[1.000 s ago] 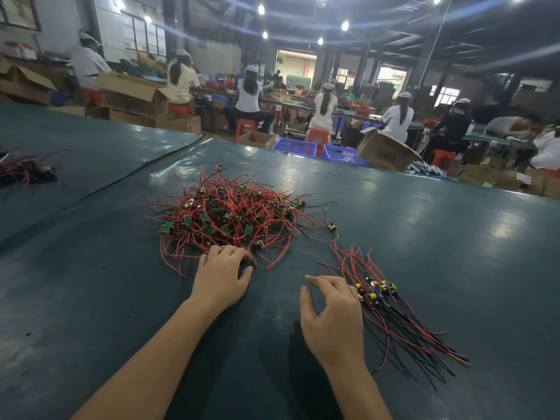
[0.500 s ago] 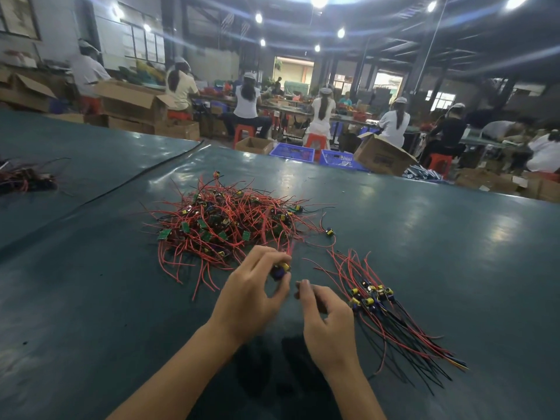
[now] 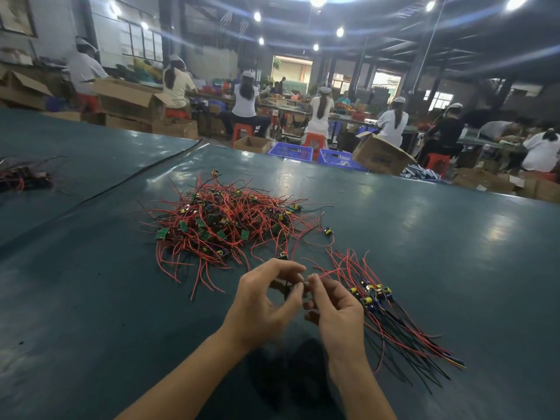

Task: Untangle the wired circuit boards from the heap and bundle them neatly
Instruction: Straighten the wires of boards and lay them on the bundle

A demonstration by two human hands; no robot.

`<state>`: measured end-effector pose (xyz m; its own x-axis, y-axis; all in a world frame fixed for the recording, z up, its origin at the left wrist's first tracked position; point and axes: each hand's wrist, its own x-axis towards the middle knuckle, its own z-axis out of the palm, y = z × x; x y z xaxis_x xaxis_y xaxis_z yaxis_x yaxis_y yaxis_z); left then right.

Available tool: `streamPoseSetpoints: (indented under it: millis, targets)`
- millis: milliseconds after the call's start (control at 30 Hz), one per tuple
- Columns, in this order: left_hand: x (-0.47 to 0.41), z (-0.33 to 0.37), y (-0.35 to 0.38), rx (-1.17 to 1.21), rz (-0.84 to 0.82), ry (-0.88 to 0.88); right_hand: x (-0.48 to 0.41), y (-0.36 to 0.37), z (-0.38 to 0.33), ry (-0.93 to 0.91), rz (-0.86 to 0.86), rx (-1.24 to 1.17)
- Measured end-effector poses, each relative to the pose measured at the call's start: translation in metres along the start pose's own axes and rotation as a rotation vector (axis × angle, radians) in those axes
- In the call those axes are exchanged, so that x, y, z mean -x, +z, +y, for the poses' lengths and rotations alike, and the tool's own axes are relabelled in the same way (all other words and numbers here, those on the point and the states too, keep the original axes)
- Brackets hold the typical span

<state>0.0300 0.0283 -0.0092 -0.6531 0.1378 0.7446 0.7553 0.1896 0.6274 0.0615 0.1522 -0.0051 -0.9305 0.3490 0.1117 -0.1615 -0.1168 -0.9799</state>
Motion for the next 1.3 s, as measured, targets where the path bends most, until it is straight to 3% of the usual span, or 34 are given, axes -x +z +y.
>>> streamPoseSetpoints:
  millis: [100, 267, 367, 467, 633, 833, 933, 1033, 1133, 1300]
  targets:
    - [-0.003, -0.002, 0.002, 0.183, 0.139, -0.3, 0.0, -0.001, 0.0, 0.0, 0.029, -0.022]
    - [-0.009, -0.005, 0.001, 0.422, 0.271, -0.618, 0.0, -0.001, 0.002, -0.012, 0.047, -0.051]
    - [-0.014, -0.004, -0.003, 0.863, 0.413, -0.876, -0.003, -0.004, 0.001, -0.011, 0.094, -0.11]
    - [-0.018, -0.002, -0.01, 1.129, 0.312, -1.05, -0.003, -0.006, -0.001, -0.008, 0.096, -0.132]
    - [-0.02, 0.0, -0.011, 1.025, 0.136, -1.03, -0.002, -0.005, -0.004, -0.021, 0.142, -0.157]
    - [-0.011, 0.007, -0.008, 0.694, -0.298, -0.85, 0.002, -0.001, -0.003, -0.044, 0.08, -0.11]
    - [-0.009, 0.008, -0.004, 0.573, -0.224, -0.782, 0.002, 0.0, -0.002, -0.039, 0.071, -0.091]
    - [-0.01, 0.007, -0.002, 0.543, -0.181, -0.746, -0.001, 0.002, 0.0, 0.078, 0.107, -0.144]
    - [-0.011, 0.004, -0.001, 0.547, -0.149, -0.747, -0.011, -0.004, -0.003, 0.22, 0.251, -0.285]
    - [-0.01, -0.001, -0.003, 0.503, -0.194, -0.736, -0.023, -0.022, -0.008, 0.227, 0.393, -0.42]
